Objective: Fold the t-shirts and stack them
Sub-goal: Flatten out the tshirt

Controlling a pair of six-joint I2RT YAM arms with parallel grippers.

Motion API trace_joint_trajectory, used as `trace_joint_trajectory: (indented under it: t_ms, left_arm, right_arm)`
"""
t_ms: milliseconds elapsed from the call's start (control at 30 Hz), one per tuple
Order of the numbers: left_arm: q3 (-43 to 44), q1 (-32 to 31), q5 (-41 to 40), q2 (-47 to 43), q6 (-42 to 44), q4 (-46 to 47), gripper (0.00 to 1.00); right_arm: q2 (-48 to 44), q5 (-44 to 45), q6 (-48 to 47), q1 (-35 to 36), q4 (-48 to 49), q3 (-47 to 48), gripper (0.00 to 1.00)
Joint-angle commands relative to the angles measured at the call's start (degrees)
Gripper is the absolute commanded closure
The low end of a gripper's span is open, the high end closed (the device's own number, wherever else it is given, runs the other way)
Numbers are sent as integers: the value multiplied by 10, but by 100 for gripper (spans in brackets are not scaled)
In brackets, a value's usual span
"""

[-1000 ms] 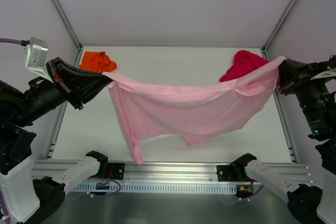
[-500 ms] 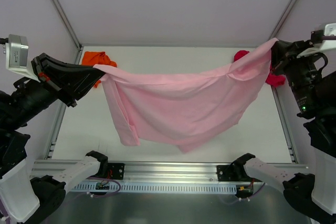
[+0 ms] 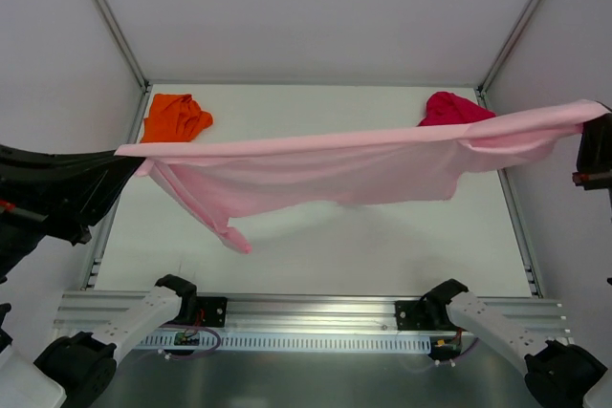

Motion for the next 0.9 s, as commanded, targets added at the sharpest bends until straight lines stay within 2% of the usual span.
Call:
trace_joint_trajectory:
  t_ms: [0, 233, 500, 633, 700, 800, 867]
  left_arm:
    - [24, -6, 9, -4, -3, -4, 100]
    - [24, -6, -6, -12, 0, -6, 100]
    - [8, -5, -34, 14, 23, -6, 100]
    - [-47, -5, -75, 24, 39, -9, 100]
    - [-70, -5, -90, 36, 52, -21, 100]
    - [-140, -5, -128, 33, 61, -10, 100]
    - [-182, -6, -147, 36, 64, -5, 100]
  right_arm:
    - [-5, 24, -2, 1, 5, 24, 99]
    - [-21, 29, -2, 0, -4, 23, 99]
    - [6, 40, -41, 0, 41, -6, 99]
    - [44, 5, -34, -1, 20, -6, 99]
    - [72, -28, 11, 0, -21, -10, 99]
    - [92, -75, 84, 0, -33, -59, 99]
    - [90, -78, 103, 0, -15, -128, 99]
